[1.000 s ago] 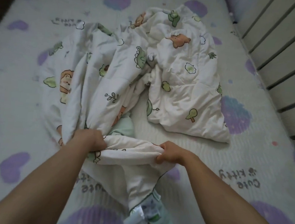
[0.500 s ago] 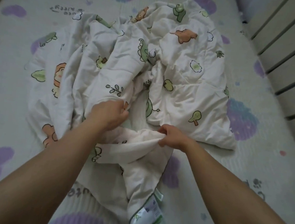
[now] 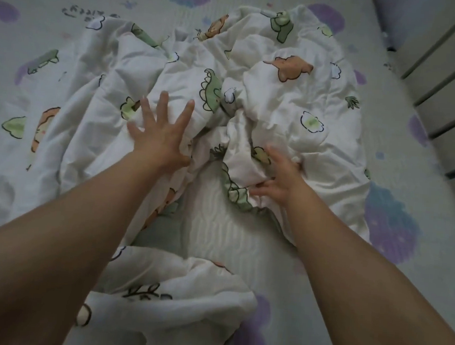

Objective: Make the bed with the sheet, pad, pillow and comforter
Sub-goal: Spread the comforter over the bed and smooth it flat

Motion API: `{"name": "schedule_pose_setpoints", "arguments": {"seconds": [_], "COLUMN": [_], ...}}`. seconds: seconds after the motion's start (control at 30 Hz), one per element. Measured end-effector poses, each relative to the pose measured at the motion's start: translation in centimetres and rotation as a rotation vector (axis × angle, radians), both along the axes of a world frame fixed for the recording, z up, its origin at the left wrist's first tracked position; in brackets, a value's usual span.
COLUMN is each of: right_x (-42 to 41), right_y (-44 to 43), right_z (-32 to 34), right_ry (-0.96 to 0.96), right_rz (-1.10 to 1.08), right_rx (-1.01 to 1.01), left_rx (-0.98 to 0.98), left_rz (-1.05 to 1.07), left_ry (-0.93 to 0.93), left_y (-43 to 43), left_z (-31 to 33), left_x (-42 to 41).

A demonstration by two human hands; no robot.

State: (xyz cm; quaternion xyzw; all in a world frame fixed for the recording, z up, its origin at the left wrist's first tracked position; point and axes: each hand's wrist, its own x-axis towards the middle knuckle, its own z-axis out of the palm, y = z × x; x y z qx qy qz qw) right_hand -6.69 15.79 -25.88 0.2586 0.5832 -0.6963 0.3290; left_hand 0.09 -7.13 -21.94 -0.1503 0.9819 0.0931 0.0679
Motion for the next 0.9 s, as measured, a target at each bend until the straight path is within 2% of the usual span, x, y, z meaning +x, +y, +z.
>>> {"name": "schedule_pose_setpoints", "arguments": {"seconds": [0.2, 0.33, 0.43, 0.57, 0.67, 0.9], "right_x": [-5.6, -9.8, -14.4, -19.3, -23.1, -28.8], "right_y": [-2.5, -4.7, -6.9, -10.7, -14.2, -18.1], "right_z": [-2.0, -2.4, -2.6, -2.4, -2.5, -3.7], "right_ry": [-0.004, 0.14, 0.264, 0.372, 0.462, 0.738], "right_rz": [-0.193, -0.252, -0.257, -0.117, 0.067, 0.515], "right_rx": [-0.168, -0.12, -0.051, 0.028, 0.136, 0.467], "left_rx": [0.011, 0.007, -0.045, 0.005, 0.069, -0.012], "left_rz": [0.006, 0.009, -0.011, -0.041, -0.018, -0.014], "left_ry": [-0.085, -0.084, 0.028, 0.083, 0.102, 0.092], "left_y": [-2.1, -3.1, -3.6, -3.8, -3.6, -4.8], "left_z": [-3.1, -5.2, -7.1, -8.6, -10.1, -14.1], "left_x": [-2.9, -4.3, -5.7, -8.3, -10.9, -15.8]}}
